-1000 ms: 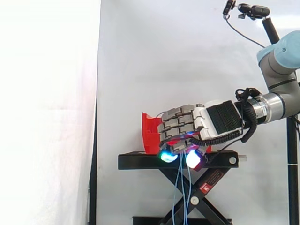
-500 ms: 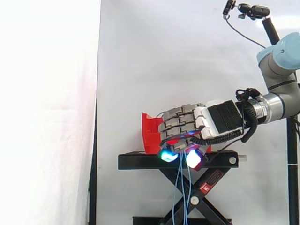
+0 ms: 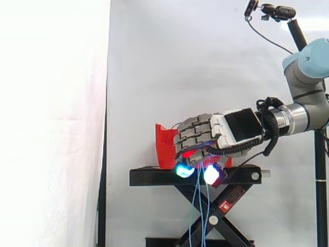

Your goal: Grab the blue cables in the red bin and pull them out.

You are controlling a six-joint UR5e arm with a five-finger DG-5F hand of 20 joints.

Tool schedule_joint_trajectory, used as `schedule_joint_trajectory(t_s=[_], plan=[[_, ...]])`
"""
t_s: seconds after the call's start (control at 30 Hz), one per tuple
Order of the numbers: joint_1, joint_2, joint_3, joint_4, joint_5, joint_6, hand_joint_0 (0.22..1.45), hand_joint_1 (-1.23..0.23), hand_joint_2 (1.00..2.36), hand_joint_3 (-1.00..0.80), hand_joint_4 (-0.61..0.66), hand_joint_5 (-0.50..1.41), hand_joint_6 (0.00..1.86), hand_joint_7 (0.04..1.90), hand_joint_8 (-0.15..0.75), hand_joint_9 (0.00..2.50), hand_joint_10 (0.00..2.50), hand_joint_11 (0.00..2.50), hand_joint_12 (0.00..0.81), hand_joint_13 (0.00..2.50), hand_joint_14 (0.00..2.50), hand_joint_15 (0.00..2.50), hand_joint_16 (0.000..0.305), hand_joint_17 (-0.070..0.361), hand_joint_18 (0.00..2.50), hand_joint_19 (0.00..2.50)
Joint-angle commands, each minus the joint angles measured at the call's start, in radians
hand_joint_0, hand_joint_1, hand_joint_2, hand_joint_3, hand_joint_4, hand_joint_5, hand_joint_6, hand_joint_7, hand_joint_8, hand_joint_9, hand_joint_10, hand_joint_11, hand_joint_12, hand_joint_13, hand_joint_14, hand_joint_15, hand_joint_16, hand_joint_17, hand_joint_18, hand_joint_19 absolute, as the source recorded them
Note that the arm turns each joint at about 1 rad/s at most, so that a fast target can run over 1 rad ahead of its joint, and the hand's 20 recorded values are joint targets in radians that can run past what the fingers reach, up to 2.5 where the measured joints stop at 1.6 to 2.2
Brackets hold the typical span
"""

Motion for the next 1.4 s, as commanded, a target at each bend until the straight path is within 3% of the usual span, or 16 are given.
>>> schedule_joint_trajectory(t_s=[0.0, 0.2, 0.4, 0.83, 1.0, 1.07, 1.37], plan=[[-0.004, 0.000, -0.018, 0.022, -0.005, 0.018, 0.83, -0.91, 1.00, -1.00, 0.24, 0.74, 0.01, 0.59, 0.279, 0.63, 0.02, 0.48, 0.355, 0.55, 0.02, 0.43, 0.046, 0.103, 0.42, 0.55], [-0.011, 0.000, -0.039, 0.070, -0.020, 0.042, 0.83, -0.91, 1.00, -1.00, 0.24, 0.74, 0.01, 0.58, 0.279, 0.63, 0.02, 0.48, 0.355, 0.55, 0.02, 0.42, 0.046, 0.102, 0.42, 0.56], [-0.017, 0.000, -0.041, 0.070, -0.022, 0.067, 0.83, -0.91, 1.00, -1.00, 0.24, 0.74, 0.01, 0.58, 0.278, 0.63, 0.02, 0.48, 0.354, 0.56, 0.02, 0.42, 0.046, 0.103, 0.42, 0.56], [-0.023, 0.000, -0.041, 0.123, -0.056, 0.065, 0.83, -0.91, 1.00, -1.00, 0.24, 0.74, 0.01, 0.58, 0.281, 0.63, 0.02, 0.49, 0.354, 0.57, 0.02, 0.43, 0.046, 0.103, 0.43, 0.55], [-0.027, 0.000, -0.071, 0.151, -0.062, 0.055, 0.83, -0.91, 1.00, -1.00, 0.24, 0.73, 0.01, 0.57, 0.278, 0.63, 0.02, 0.48, 0.353, 0.57, 0.02, 0.43, 0.046, 0.103, 0.43, 0.56], [-0.035, 0.000, -0.080, 0.168, -0.083, 0.055, 0.83, -0.91, 1.00, -1.00, 0.24, 0.73, 0.01, 0.57, 0.280, 0.63, 0.02, 0.48, 0.354, 0.57, 0.02, 0.44, 0.046, 0.102, 0.43, 0.56], [-0.040, 0.000, -0.080, 0.156, -0.095, 0.053, 0.83, -0.90, 1.00, -1.00, 0.25, 0.72, 0.01, 0.55, 0.281, 0.63, 0.02, 0.48, 0.355, 0.58, 0.02, 0.44, 0.046, 0.103, 0.44, 0.56]])
